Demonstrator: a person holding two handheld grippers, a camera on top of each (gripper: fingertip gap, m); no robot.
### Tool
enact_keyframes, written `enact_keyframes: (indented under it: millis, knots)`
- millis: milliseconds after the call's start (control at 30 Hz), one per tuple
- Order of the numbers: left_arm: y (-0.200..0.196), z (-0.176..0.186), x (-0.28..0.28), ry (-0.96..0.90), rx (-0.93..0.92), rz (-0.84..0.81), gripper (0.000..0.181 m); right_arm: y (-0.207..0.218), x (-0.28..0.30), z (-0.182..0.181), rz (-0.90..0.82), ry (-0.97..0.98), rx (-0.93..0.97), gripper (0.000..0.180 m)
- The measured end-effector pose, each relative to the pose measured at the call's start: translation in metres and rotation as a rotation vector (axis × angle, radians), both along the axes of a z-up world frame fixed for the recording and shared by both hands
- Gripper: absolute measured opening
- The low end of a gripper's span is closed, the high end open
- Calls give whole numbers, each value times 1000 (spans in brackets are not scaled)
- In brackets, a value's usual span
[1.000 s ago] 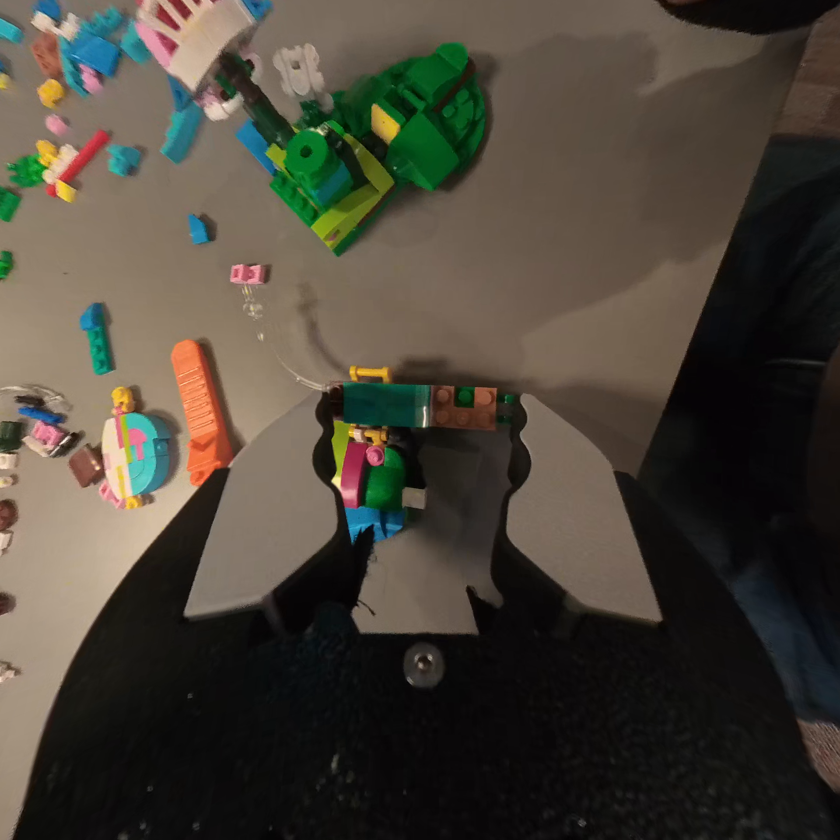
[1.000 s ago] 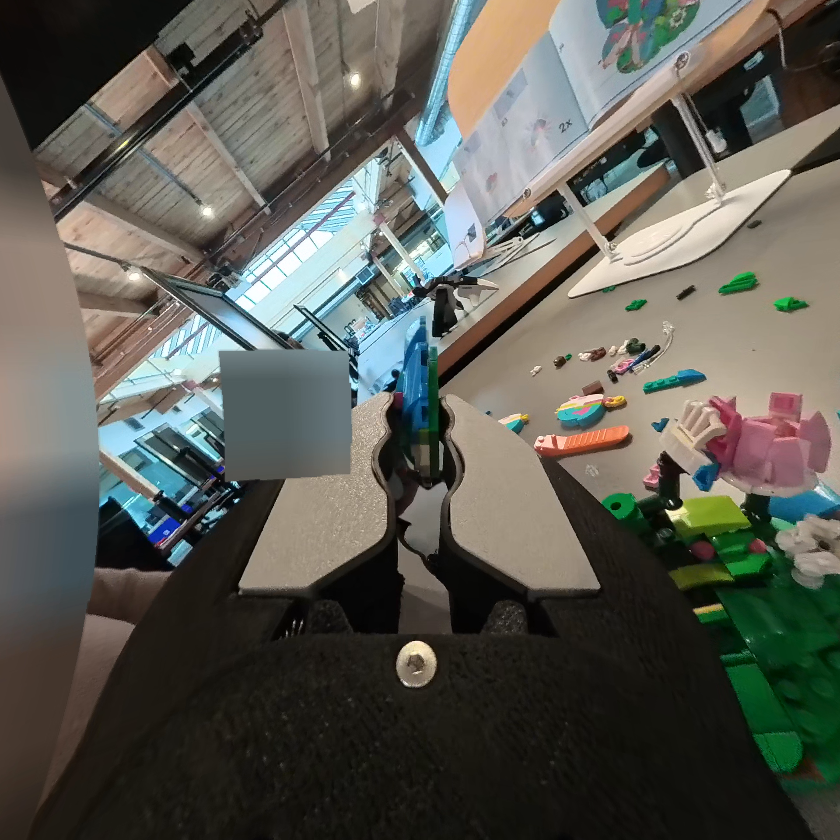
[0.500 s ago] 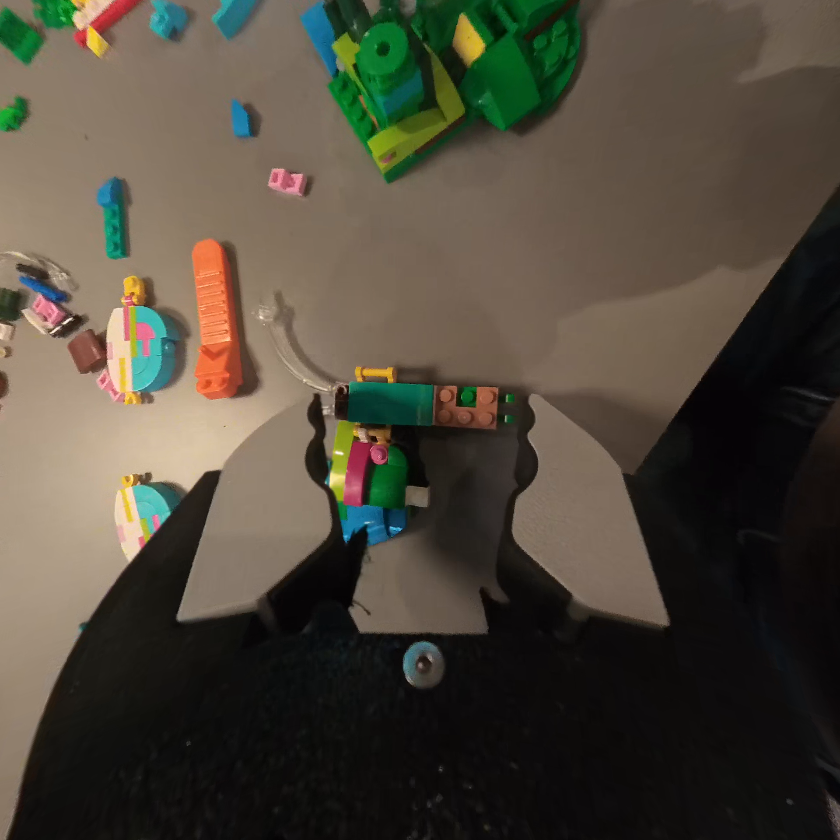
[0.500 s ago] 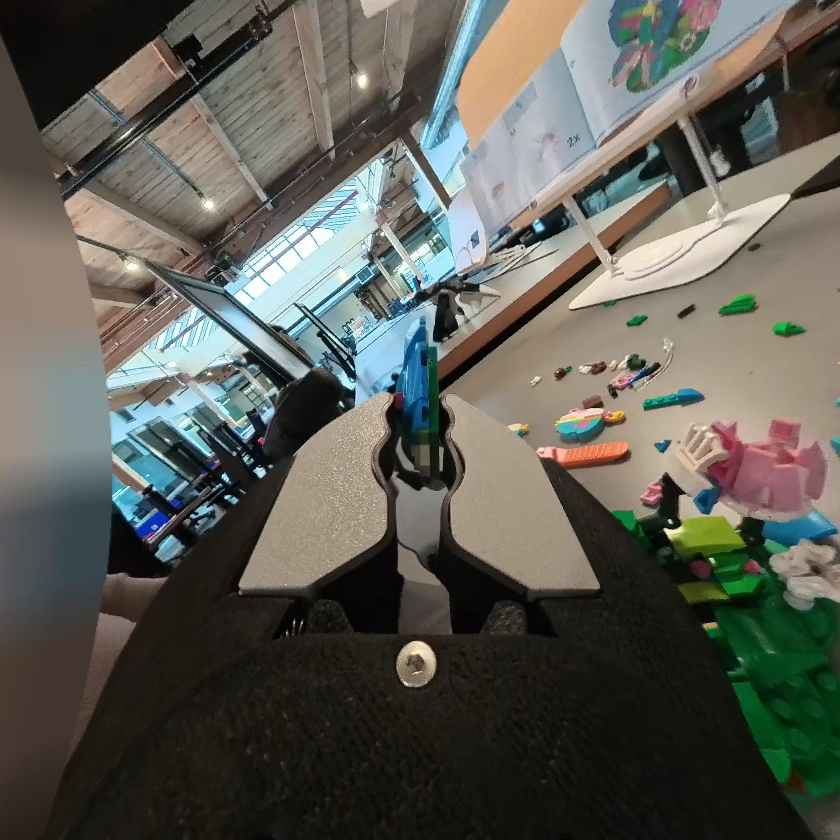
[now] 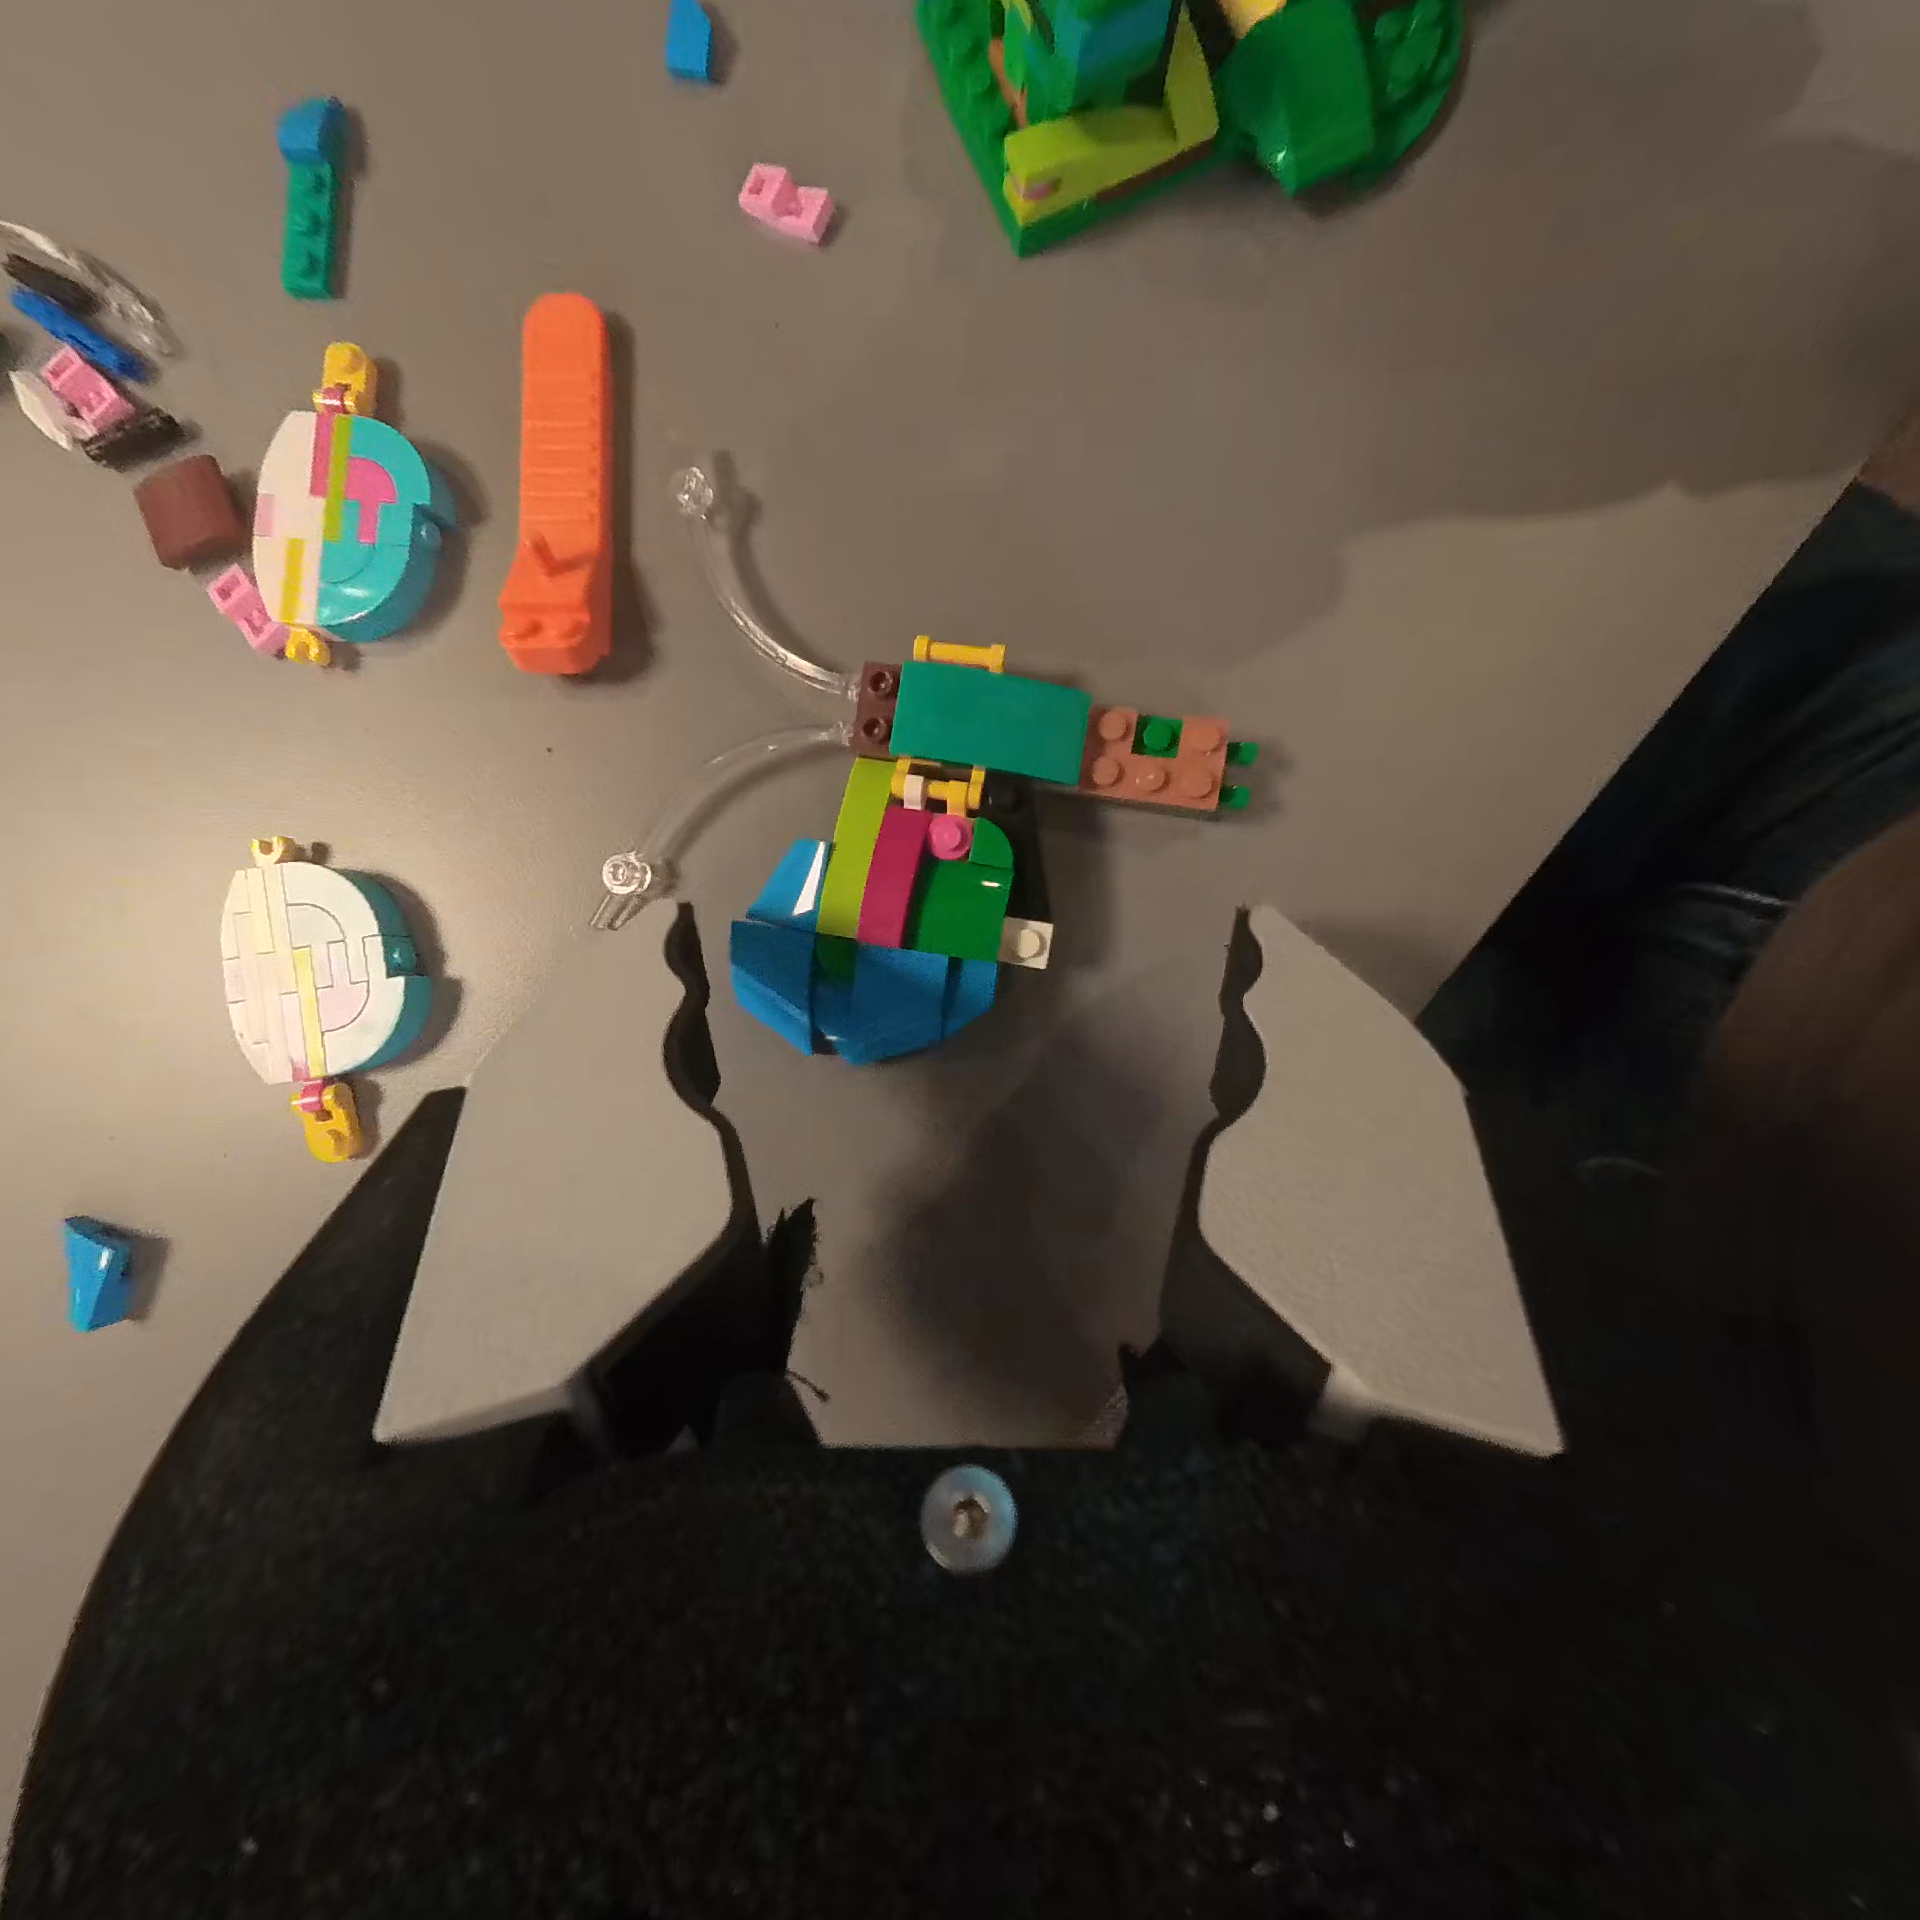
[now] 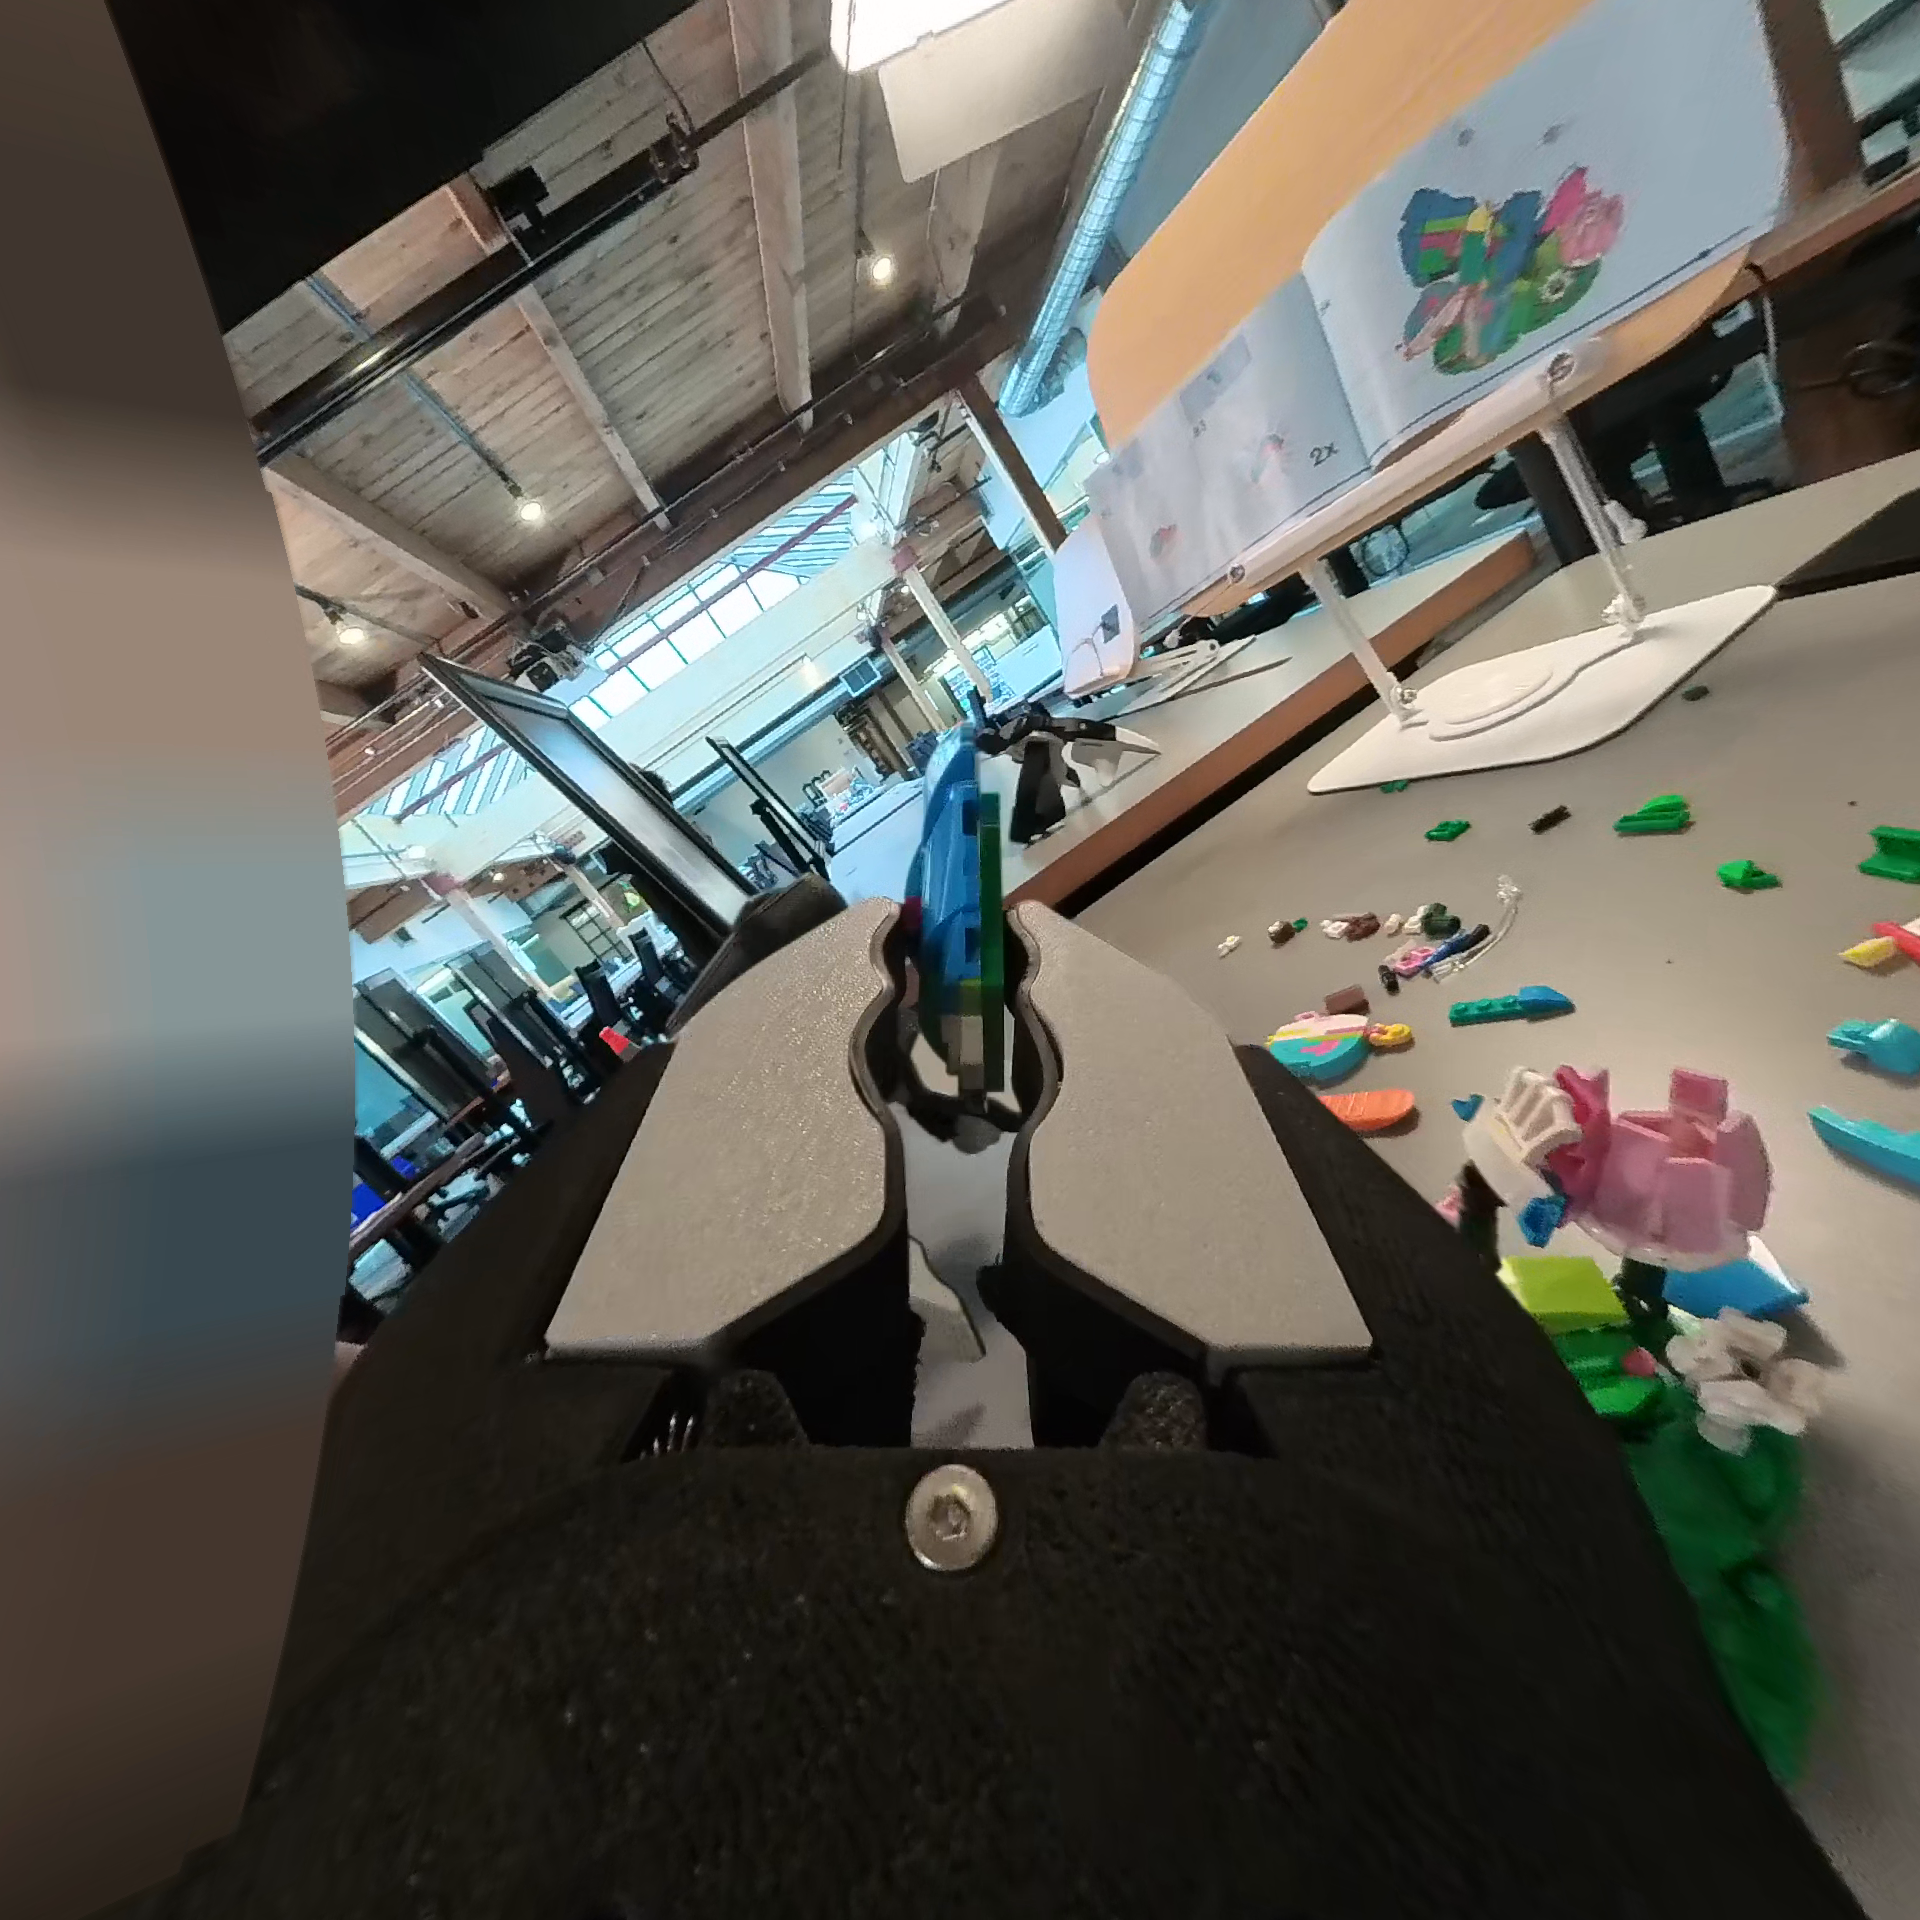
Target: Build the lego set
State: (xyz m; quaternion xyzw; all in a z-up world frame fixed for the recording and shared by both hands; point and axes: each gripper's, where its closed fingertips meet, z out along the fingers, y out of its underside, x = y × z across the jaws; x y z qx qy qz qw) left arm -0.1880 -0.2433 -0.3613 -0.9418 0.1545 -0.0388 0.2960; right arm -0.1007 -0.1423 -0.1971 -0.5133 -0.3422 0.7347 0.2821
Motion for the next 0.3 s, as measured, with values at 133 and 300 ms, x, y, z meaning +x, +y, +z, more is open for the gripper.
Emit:
enact_keyframes:
  millis: [133, 300]
  knots:
    - [1, -3, 0, 9, -23, -61, 87, -5, -2, -2, 22, -7, 2, 16]
    - [2, -5, -2, 60, -37, -87, 78, -9, -2, -3, 35, -11, 10, 17]
